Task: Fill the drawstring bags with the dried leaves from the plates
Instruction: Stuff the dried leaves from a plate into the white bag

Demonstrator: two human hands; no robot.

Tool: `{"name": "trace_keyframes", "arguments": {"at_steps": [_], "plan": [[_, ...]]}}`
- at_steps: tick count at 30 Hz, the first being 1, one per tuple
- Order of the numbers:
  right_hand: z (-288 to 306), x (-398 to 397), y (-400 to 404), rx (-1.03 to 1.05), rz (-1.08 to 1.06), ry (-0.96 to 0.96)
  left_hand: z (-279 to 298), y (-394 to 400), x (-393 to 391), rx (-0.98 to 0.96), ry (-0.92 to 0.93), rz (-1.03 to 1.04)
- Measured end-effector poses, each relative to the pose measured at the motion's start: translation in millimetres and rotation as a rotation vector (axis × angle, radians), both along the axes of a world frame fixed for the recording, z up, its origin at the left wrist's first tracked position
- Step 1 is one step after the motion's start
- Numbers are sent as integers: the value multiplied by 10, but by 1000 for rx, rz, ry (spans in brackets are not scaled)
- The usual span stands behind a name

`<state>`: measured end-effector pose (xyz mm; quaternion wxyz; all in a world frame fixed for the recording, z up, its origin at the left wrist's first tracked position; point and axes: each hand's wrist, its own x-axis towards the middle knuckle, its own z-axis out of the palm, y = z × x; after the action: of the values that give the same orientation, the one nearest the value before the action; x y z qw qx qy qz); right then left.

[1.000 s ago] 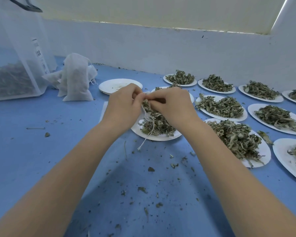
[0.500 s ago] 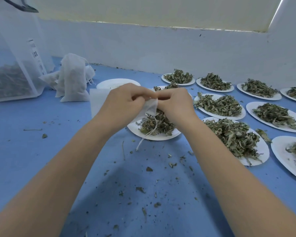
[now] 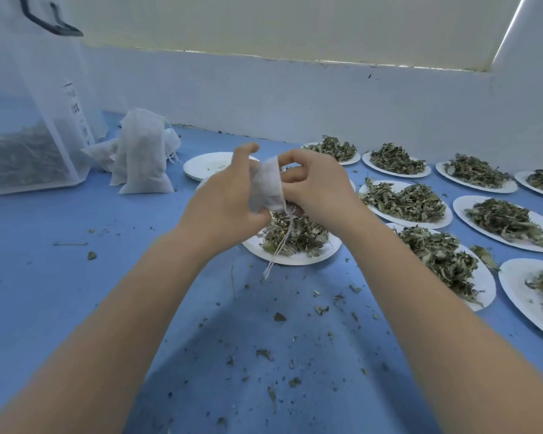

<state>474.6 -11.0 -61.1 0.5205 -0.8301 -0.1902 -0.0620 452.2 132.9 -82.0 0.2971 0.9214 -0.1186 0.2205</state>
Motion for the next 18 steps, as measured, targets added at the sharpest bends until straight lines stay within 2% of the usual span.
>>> {"name": "trace_keyframes", "arguments": {"at_steps": [3,5,8,13,16,18], "plan": [[91,55,37,-118,56,16,8,86,65,182,-16,159],[108,104,63,-195,54,48,21,112,59,271,-23,184],[132,150,36,-192,111,150,-15,103,36,201,35,144],[183,248,-82,-141,363,361,-81,140,48,158,113,112],[186,291,-110,-292,399,269,-89,151,48,164,121,102],[181,318,-103,-285,365,199,-85,152,47,169,112,94]]}}
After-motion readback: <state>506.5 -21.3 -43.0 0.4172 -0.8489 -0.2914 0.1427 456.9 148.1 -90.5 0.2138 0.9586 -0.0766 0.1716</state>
